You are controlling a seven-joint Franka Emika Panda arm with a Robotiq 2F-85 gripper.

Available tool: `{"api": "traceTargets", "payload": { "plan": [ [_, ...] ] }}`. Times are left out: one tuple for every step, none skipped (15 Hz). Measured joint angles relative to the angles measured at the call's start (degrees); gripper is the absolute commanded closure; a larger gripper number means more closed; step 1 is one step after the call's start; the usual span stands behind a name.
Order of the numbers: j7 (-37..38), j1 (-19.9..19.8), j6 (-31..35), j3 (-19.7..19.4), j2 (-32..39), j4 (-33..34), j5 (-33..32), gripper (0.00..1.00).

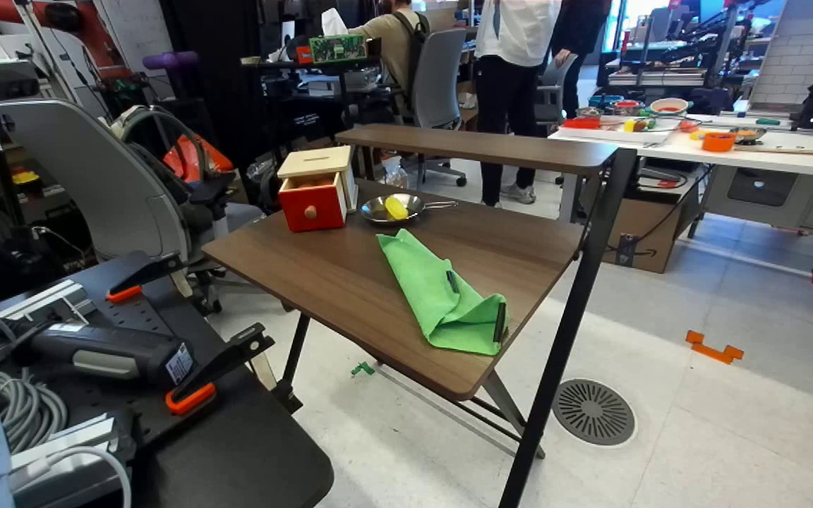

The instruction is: Remove the maize from the pan

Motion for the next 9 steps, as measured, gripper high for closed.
{"api": "traceTargets", "payload": {
  "plan": [
    [0.33, 0.10, 1.78, 0.27, 0.92, -0.17, 0.31, 0.00],
    [0.59, 0.27, 3.97, 0.51, 1.96, -0.40, 1.19, 0.00],
    [0.85, 0.35, 6.44, 0.80, 3.04, -0.61, 2.40, 0.00],
    [0.91, 0.48, 9.06, 1.06, 4.21, -0.80, 4.17, 0.00],
    [0.91, 0.62, 11.60, 1.34, 5.42, -0.98, 6.20, 0.00],
    [0.88, 0.81, 14.18, 1.64, 6.77, -1.17, 8.44, 0.00],
    [0.88, 1.06, 16.84, 1.97, 8.33, -1.25, 10.43, 0.00],
    [0.88, 1.34, 19.57, 2.34, 10.16, -1.20, 12.21, 0.00],
    [0.91, 1.63, 22.14, 2.72, 12.19, -1.01, 13.70, 0.00]
  ]
}}
